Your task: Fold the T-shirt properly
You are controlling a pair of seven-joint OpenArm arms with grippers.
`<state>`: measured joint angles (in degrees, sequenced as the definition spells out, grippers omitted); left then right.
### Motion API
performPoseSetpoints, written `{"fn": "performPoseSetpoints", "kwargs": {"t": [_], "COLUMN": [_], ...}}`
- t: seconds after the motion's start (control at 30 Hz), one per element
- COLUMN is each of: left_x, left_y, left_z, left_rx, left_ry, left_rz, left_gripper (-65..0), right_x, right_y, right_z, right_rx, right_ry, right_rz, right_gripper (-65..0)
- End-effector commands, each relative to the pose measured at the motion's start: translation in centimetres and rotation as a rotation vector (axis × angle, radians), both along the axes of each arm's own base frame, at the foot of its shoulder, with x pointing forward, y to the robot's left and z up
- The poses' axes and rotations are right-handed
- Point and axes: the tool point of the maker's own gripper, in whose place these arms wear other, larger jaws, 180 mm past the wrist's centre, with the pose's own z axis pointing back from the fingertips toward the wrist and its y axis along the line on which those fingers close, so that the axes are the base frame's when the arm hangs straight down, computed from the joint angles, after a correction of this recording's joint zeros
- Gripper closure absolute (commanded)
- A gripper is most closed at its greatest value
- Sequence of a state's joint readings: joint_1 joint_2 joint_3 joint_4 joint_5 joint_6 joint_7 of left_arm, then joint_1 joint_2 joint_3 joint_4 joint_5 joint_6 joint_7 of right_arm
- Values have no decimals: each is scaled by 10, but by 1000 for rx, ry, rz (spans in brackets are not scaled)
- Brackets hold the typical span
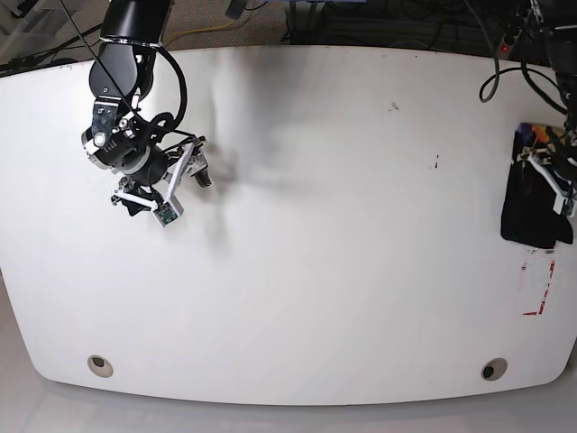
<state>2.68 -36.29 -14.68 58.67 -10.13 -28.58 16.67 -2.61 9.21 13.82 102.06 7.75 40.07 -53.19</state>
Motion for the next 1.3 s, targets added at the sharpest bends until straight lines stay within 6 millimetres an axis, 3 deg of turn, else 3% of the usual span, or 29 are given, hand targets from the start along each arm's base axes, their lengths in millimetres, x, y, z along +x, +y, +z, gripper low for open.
{"fn": "performPoseSetpoints", "kwargs": {"t": [0.0,0.07,0.23,0.3,0.43,0.57,0.67,0.8,0.93,1.1,1.27], "left_x": [-35,-47,-53,-48,-21,4,15,53,69,72,44], "left_y": [37,50,62,61,44,4,-21,-65,-109,-162,-206], "left_z": [-1,4,22,31,74,108,115,127,124,114,88], "left_rx": [100,110,95,100,173,192,191,165,103,5,-94], "left_ry": [134,145,111,95,19,-104,-165,-328,-481,-601,-594], "left_rz": [21,29,20,-5,-93,-155,-178,-149,-155,-142,-120], "left_gripper": [-496,-494,-494,-493,-493,-497,-497,-497,-496,-493,-493], "right_x": [6,5,5,5,6,11,18,27,34,30,11], "right_y": [0,0,1,1,1,-3,-2,-10,-17,-23,-37], "right_z": [15,17,17,17,18,25,29,22,15,11,8], "right_rx": [2,0,1,1,-1,2,42,89,130,164,185], "right_ry": [-53,-59,-59,-59,-65,-107,-165,-221,-297,-363,-405], "right_rz": [6,8,9,9,9,15,24,24,24,27,-51], "right_gripper": [-480,-480,-480,-480,-480,-480,-455,-357,-342,-342,-342]}}
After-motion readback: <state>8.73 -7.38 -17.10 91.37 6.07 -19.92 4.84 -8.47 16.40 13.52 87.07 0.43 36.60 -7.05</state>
